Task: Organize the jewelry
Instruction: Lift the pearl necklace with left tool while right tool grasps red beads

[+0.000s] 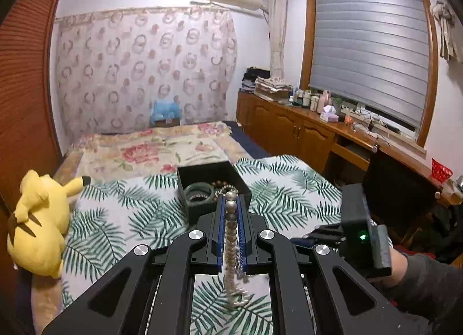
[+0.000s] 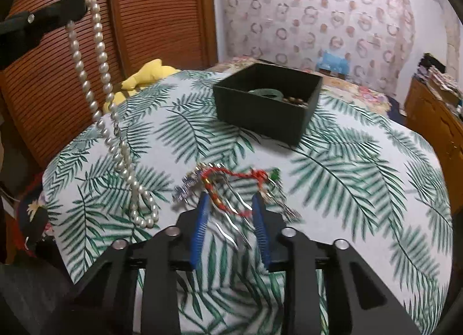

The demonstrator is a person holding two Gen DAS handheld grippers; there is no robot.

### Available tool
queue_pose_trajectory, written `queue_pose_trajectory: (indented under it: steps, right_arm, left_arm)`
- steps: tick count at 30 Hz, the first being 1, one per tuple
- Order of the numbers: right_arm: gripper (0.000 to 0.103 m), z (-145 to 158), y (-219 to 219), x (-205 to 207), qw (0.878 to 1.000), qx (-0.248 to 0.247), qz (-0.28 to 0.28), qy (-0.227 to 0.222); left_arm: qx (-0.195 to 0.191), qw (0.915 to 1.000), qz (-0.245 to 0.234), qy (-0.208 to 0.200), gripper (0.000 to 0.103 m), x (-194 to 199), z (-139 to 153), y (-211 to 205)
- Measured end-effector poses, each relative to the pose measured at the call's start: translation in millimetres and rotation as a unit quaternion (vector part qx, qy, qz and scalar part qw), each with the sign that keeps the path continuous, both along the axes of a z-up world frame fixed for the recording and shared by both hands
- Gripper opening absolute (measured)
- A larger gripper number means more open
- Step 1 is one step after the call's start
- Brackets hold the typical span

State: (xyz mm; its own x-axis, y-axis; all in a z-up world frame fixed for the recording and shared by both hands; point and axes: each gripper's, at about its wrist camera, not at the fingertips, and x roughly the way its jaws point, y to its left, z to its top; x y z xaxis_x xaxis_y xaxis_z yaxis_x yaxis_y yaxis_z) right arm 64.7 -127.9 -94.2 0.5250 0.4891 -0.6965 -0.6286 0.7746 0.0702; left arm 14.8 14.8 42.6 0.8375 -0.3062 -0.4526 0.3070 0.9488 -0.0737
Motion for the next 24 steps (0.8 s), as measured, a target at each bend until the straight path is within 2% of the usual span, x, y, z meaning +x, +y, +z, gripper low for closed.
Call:
queue_pose_trajectory:
  steps: [2,7,13,15,17,24]
  right_arm:
    - [0.021,-0.5,8.1,5.3,1.000,0.000,0.013,0.009]
    - [0.020,-4.7,24.1,8.4,0.999,-0.015,0.037,0.013]
    - [0.020,-11.0,34.3,14.1,0.998,-0.042,0.039,0.015]
    - [0.017,-13.9,35.6,14.6,0.998,-0.047,0.041,0.014]
    - [0.009,-13.3,34.5,15.0,0.998,-0.046,0.043,0.014]
    - [0.008,-1.1,22.3,16.5,0.999,-0.023,0.038,0.009]
  left_arm:
    - [0.001,1.0000,0.001,-0.005,0.007,1.4,3.2,1.7]
    - [-0.001,0.9999,0.006,-0.011,0.007,6.3,11.0,6.4]
    - [0.001,0.9998,0.011,-0.017,0.007,11.0,14.9,7.6]
    - [0.001,0.9998,0.013,-0.016,0.007,13.0,13.9,8.1]
    - [0.000,0.9998,0.014,-0.015,0.007,14.1,13.8,8.4]
    - [-0.001,0.9998,0.014,-0.014,0.007,15.4,12.0,7.9]
